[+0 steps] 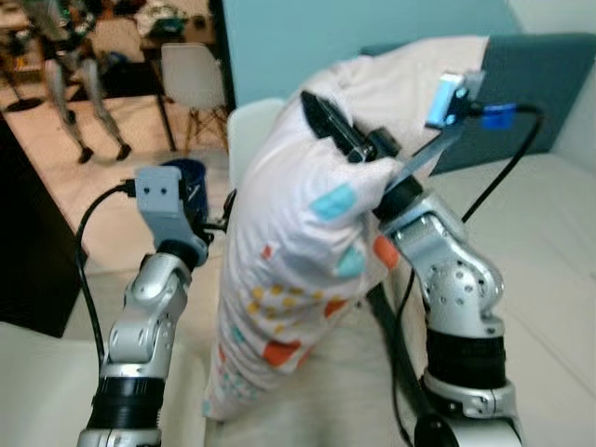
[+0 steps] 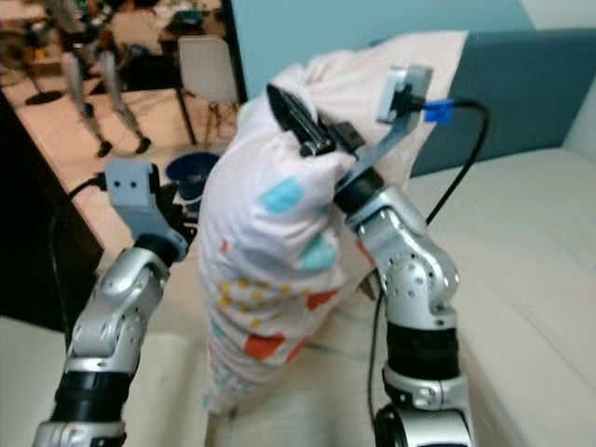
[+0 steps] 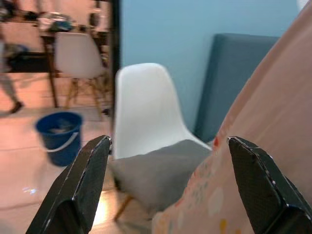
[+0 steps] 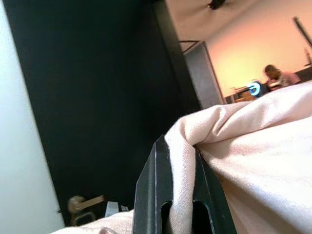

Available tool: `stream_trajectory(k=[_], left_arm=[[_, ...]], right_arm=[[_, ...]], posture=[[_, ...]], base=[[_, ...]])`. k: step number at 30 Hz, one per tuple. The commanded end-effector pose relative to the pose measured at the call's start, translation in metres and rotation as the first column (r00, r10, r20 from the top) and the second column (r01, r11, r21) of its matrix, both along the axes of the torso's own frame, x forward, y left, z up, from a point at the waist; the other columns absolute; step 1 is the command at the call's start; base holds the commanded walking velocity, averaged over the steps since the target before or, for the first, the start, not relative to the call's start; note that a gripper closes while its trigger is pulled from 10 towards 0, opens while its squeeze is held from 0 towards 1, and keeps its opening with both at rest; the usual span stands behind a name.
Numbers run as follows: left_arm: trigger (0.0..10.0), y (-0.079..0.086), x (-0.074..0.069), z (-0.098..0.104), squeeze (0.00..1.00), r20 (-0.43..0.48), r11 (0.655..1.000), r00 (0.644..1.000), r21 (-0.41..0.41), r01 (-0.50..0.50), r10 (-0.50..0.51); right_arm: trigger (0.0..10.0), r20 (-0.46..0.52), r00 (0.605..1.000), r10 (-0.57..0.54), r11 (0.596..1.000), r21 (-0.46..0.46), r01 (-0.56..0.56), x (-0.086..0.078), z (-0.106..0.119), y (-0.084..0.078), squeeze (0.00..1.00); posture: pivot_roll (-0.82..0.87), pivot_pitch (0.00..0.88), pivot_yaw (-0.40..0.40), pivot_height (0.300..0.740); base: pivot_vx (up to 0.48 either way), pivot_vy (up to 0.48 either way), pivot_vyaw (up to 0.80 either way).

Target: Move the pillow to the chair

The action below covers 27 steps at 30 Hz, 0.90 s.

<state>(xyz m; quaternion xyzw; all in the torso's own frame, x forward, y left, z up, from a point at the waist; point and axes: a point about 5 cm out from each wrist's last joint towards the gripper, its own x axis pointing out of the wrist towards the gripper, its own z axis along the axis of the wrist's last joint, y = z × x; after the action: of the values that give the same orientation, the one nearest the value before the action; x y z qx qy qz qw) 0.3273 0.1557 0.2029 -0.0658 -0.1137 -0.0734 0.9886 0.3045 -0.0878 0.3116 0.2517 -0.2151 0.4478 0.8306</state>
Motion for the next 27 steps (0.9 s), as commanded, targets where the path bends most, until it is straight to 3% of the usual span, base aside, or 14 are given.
stream_trajectory(k=[1, 27], left_arm=[[10.0, -0.004, -0.002, -0.004, 0.00, -0.018, 1.000, 1.000, 0.000, 0.019, -0.019], [10.0, -0.016, -0.005, -0.010, 0.00, -0.041, 0.998, 0.997, -0.011, 0.067, -0.067]], right_arm=[[10.0, 0.100, 0.995, 0.025, 0.998, 0.059, -0.031, -0.009, 0.019, -0.001, 0.00], [10.0, 0.083, 0.995, 0.057, 0.995, 0.075, -0.064, -0.009, 0.014, 0.002, 0.00]], posture=[[-0.02, 0.000, 0.007, 0.740], [-0.02, 0.000, -0.002, 0.740]], base=[[0.000, 0.000, 0.77], [0.000, 0.000, 0.77]])
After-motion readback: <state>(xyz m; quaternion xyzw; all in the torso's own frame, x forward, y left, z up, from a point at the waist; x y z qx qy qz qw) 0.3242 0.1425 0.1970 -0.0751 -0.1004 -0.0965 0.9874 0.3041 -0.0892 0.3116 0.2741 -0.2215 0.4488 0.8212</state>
